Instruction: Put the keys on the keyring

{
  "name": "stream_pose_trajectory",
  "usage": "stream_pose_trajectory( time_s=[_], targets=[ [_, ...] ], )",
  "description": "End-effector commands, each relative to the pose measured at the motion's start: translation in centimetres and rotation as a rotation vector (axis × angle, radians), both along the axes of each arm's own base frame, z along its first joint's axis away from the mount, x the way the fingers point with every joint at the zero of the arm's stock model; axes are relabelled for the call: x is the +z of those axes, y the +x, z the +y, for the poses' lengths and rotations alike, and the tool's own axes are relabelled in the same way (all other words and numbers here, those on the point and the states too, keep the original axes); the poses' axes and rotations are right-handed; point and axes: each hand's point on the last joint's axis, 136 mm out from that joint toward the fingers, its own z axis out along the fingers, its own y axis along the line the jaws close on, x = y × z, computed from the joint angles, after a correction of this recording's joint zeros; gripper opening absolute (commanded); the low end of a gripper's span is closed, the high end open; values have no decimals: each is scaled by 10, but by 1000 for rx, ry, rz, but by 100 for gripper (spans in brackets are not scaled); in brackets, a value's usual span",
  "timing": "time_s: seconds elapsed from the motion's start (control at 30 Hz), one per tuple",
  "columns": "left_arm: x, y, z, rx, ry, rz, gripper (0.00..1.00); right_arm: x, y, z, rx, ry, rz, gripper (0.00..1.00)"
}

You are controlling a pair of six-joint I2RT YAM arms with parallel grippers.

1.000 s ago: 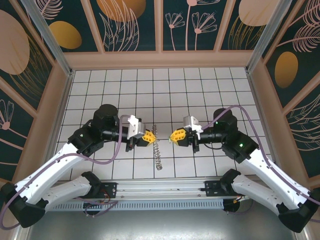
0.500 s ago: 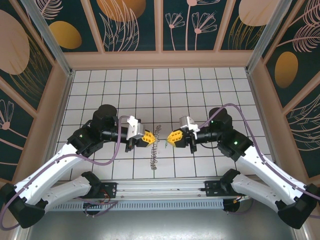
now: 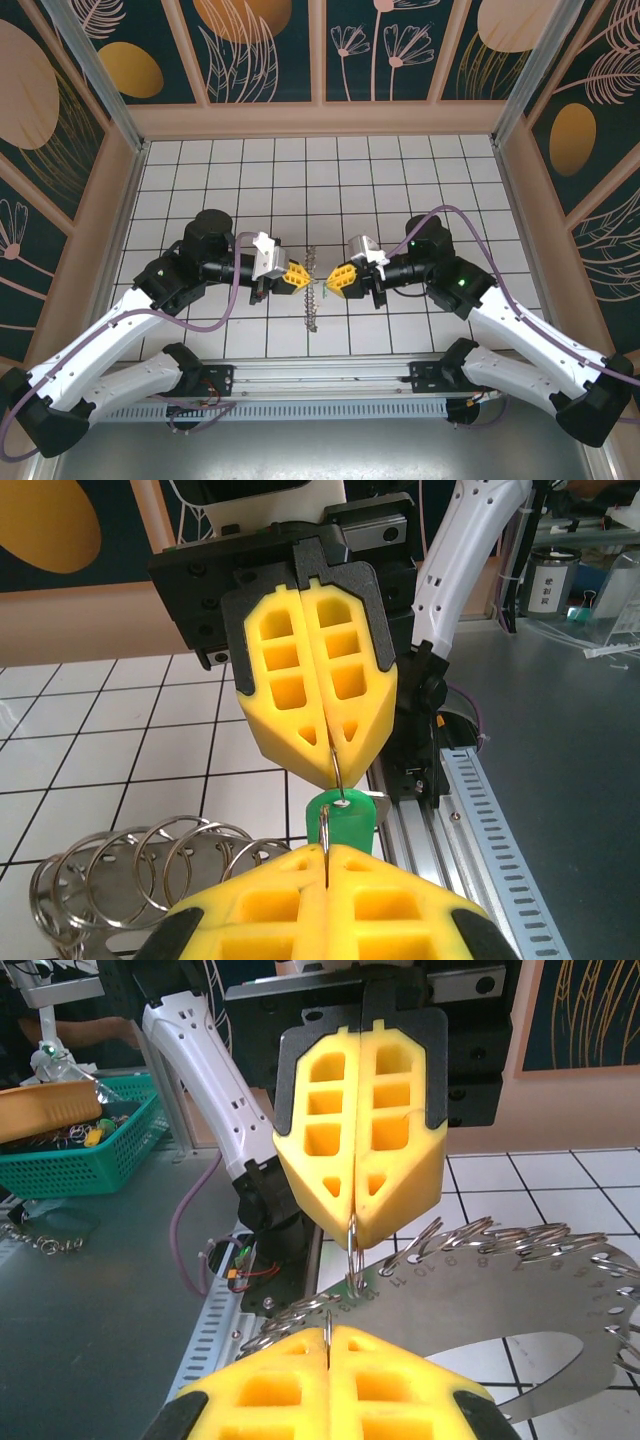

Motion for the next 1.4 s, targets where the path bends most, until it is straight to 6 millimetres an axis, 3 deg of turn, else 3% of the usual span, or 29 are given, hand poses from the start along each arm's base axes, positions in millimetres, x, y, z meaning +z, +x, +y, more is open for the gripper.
stream_pose_trajectory(
  time_s=[0.0,1.37],
  targets=[
    [9,-5,1,-31,-39,-39,0,23,-1,3,12,61,-42,0],
    [12,-5,1,-27,-47,-38,0,26,5,10,-11,81,-58,0]
  ],
)
